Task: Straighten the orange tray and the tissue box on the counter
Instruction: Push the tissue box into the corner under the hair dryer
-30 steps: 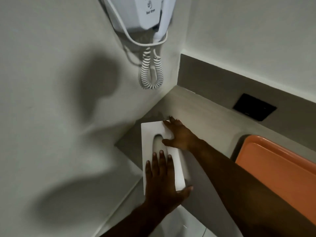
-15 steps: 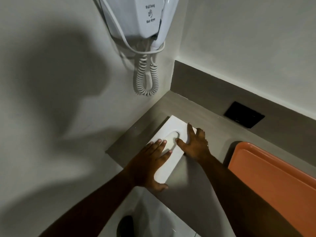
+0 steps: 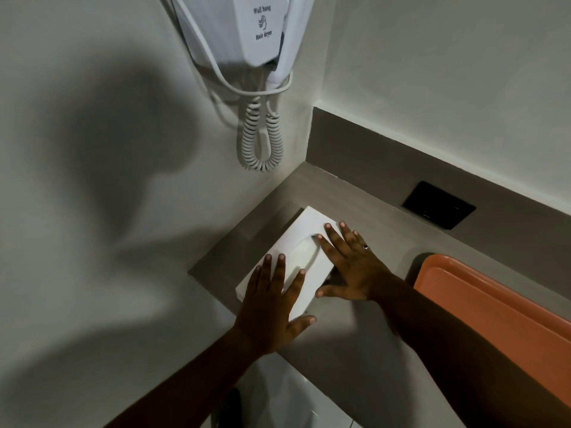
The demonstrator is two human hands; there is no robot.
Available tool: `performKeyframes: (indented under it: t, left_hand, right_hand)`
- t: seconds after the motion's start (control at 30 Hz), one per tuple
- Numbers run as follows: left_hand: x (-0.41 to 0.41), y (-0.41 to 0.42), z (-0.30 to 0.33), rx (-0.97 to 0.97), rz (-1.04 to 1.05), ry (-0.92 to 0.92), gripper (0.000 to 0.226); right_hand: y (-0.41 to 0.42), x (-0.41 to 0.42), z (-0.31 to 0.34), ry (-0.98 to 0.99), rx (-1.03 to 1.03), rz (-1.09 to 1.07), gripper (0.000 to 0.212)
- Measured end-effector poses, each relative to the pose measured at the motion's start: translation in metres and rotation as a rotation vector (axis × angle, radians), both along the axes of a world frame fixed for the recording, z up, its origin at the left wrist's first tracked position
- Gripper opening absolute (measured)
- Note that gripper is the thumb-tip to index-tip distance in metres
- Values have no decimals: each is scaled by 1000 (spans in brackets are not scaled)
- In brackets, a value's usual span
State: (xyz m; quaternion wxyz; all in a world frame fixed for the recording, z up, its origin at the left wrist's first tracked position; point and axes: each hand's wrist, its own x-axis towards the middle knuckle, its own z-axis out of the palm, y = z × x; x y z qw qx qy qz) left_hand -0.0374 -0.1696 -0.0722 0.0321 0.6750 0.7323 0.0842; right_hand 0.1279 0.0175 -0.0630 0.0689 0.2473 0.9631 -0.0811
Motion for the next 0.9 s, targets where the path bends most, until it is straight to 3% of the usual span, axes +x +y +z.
performKeyframes:
  t: [0.33, 0.9]
  left_hand:
    - [-50, 20, -4, 105, -71, 35, 74]
    - [-124, 67, 1, 27, -123, 67, 73]
  right_hand:
    - [35, -56, 5, -69, -16, 36, 125]
    - [80, -128, -2, -37, 3, 20, 126]
